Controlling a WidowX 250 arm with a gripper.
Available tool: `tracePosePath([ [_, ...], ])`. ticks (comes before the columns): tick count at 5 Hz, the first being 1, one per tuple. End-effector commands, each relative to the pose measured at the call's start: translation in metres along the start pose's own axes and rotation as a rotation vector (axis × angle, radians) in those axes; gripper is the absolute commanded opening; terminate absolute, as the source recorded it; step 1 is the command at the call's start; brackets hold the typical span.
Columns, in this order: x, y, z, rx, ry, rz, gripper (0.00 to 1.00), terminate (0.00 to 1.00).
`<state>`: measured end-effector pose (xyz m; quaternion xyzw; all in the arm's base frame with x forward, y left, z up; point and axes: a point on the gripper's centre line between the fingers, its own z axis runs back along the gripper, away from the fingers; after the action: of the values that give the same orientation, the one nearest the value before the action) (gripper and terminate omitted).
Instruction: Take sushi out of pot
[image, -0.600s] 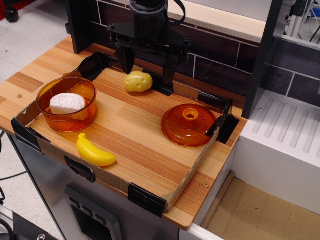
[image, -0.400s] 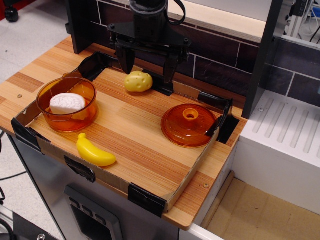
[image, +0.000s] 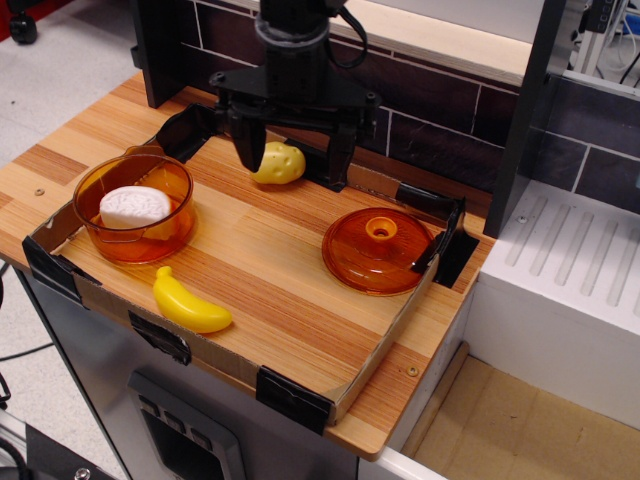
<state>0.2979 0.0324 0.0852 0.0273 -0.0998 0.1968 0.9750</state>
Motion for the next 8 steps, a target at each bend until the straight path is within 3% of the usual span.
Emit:
tracePosePath([
  [1, -0.002, 0.038, 0.027, -0.057, -0.108, 0.370, 1.00, 0.00],
  [2, -0.003, 0.071, 0.031, -0.062, -0.118, 0.629, 1.00, 0.00],
  [3, -0.008, 0.091, 0.033, -0.004, -0.148, 0.864, 1.00, 0.00],
  [4, -0.007, 0.117, 0.024, 0.050, -0.100, 1.071, 1.00, 0.00],
  [5, -0.002, 0.131, 0.014, 0.091, -0.025, 1.165, 1.00, 0.00],
  [8, 0.002, 0.124, -0.022, 0.037, 0.024, 1.127, 1.00, 0.00],
])
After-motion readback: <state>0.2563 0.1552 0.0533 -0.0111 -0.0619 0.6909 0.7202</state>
